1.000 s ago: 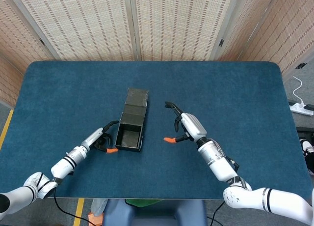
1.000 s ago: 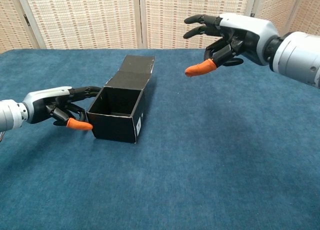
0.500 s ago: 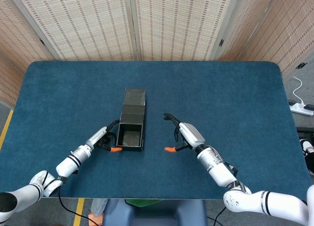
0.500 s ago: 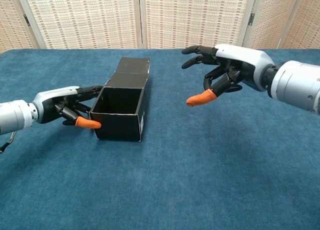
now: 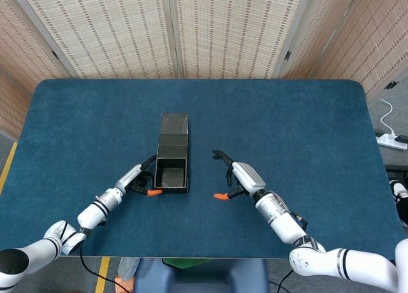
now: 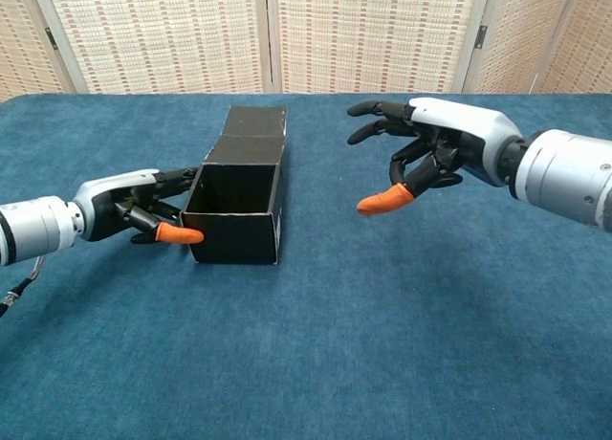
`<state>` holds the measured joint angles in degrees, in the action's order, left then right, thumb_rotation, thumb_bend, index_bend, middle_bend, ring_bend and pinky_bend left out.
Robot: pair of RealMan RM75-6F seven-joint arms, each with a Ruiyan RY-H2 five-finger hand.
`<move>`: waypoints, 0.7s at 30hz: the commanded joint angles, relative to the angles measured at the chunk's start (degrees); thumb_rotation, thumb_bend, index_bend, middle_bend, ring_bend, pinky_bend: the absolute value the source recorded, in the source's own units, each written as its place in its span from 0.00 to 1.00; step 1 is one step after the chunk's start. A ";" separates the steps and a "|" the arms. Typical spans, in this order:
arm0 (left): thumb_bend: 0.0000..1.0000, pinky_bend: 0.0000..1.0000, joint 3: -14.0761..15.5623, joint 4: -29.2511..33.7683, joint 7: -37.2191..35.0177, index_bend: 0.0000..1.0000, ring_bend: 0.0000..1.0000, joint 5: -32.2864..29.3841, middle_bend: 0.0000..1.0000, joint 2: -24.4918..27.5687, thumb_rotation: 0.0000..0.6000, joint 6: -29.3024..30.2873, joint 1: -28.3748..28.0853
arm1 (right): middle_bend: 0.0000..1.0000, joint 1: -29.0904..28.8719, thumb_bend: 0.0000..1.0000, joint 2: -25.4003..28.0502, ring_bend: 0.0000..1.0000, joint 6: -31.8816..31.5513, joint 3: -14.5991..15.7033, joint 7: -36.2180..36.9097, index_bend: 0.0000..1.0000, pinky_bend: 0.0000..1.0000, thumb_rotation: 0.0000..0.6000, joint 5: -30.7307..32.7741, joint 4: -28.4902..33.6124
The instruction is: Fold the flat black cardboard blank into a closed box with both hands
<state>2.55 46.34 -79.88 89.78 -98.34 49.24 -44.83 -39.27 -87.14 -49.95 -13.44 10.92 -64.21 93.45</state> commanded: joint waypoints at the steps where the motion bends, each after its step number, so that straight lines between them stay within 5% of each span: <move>1: 0.26 0.92 -0.08 -0.36 -0.14 0.13 0.63 -0.07 0.16 -0.27 1.00 0.06 0.04 | 0.14 0.00 0.00 -0.08 0.62 0.01 0.02 -0.04 0.00 1.00 1.00 0.05 -0.07; 10: 0.31 0.95 -2.55 -3.60 -1.81 0.52 0.70 -2.38 0.50 -4.23 1.00 1.66 1.08 | 0.15 0.04 0.00 -0.98 0.62 0.00 -0.54 -0.04 0.00 1.00 1.00 1.89 -1.23; 15: 0.31 0.95 -3.08 -3.06 -1.11 0.57 0.71 -2.21 0.55 -3.58 1.00 3.55 1.48 | 0.17 -0.12 0.00 -0.98 0.63 0.91 -1.91 1.23 0.00 1.00 1.00 4.42 -1.85; 21: 0.31 0.95 -3.18 3.45 0.75 0.58 0.71 -0.84 0.56 2.09 1.00 8.40 2.68 | 0.23 -3.93 0.00 -1.06 0.65 9.17 -6.02 3.52 0.00 1.00 1.00 15.54 -6.99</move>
<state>-0.60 47.42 -80.15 88.25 -98.34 55.82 -42.71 -40.97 -88.09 -44.80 -17.30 13.28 -53.36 89.36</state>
